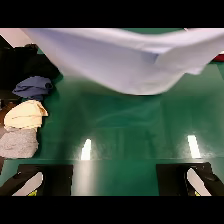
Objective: Fold the shirts.
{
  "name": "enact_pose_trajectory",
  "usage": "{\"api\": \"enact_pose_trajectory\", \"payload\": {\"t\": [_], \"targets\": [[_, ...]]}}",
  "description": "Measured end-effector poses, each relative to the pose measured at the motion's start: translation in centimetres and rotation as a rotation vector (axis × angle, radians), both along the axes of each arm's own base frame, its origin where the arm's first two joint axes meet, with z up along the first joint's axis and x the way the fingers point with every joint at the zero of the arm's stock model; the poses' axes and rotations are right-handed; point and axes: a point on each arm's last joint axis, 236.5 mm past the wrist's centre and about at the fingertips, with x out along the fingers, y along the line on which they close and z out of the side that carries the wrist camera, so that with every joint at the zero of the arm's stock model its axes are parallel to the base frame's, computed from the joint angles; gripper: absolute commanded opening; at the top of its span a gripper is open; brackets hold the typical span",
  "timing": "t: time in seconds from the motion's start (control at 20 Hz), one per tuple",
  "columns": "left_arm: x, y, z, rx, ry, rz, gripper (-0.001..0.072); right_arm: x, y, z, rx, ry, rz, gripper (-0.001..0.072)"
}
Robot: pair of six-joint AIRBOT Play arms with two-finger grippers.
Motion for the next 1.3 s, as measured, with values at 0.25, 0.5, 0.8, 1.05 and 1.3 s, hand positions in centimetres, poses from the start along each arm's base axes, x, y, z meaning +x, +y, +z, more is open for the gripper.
{"api": "enact_pose_trajectory", "payload": {"t": [0.25,0.5,0.8,1.05,1.3], "targets": [[-10.2,-2.5,9.5,-0.041,-0.280,-0.059,0.0021,-8.0,1.7,10.6,-0.116,-0.280,-0.048,0.0010],[-10.9,-2.6,8.4,-0.045,-0.234,-0.057,0.0021,-8.9,-1.2,10.8,-0.200,-0.179,-0.176,0.0008],[-0.1,-0.5,-7.1,-0.037,0.272,-0.028,0.0022,0.6,-5.7,-5.2,-0.110,0.432,-0.159,0.0008],[6.5,0.5,-23.8,-0.076,0.705,-0.028,0.0022,6.3,-6.5,-20.5,-0.010,0.863,-0.093,0.0008],[13.1,2.1,-33.1,-0.106,0.768,0.032,0.0022,13.6,-5.6,-29.1,0.028,0.877,-0.090,0.0009]]}}
